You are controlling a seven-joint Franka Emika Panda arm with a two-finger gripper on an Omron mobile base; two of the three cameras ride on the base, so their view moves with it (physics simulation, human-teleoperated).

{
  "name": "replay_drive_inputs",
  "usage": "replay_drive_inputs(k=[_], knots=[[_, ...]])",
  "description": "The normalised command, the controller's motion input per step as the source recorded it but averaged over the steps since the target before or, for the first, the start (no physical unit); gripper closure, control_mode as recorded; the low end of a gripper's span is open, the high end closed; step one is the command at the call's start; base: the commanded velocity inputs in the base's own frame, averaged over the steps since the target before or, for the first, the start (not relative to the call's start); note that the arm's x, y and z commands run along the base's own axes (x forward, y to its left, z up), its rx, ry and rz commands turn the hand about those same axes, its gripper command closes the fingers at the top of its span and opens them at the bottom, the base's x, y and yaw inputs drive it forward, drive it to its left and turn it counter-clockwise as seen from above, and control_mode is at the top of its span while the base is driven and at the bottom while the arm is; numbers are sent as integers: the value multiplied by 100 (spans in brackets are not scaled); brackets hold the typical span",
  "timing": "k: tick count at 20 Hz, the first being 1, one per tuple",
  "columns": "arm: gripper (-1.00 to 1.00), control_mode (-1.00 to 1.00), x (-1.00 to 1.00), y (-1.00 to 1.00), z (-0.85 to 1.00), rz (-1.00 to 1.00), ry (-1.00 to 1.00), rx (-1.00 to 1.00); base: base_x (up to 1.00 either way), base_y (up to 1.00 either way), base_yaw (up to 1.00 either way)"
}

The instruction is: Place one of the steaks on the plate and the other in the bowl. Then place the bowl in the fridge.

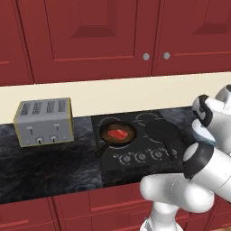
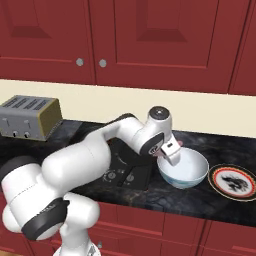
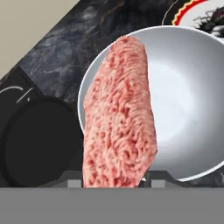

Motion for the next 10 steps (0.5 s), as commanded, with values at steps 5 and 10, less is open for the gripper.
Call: replay_drive_inputs(k=[5, 10], knots=[[100, -100, 8, -32, -3, 0, 0, 2, 0, 0, 0], [100, -100, 0, 0, -22, 0, 0, 0, 0, 0, 0]])
